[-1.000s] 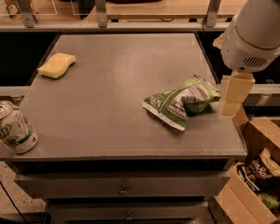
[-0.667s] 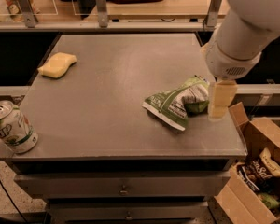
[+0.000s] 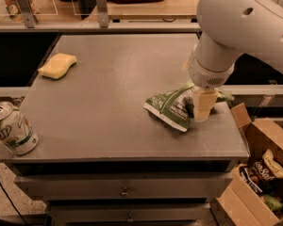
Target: Pick green jalapeno chip bag
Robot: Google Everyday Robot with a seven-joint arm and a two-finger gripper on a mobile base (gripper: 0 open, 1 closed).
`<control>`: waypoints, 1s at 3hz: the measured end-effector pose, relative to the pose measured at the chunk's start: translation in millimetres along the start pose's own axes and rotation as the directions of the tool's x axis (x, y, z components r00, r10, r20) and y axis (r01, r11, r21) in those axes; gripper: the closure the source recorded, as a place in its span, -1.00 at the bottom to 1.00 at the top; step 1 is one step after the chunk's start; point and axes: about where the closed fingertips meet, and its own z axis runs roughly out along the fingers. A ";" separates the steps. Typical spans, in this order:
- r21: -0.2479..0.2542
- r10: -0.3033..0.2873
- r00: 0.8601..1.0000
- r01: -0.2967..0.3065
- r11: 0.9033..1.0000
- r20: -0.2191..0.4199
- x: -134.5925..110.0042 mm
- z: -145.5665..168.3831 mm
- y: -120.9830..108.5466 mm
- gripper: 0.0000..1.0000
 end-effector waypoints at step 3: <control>-0.021 -0.012 0.986 0.016 1.000 0.167 -17.5 -5.4 1.8 0.76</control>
Offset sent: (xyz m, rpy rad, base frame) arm -0.0041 0.0229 -0.0115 0.1907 0.0849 0.0732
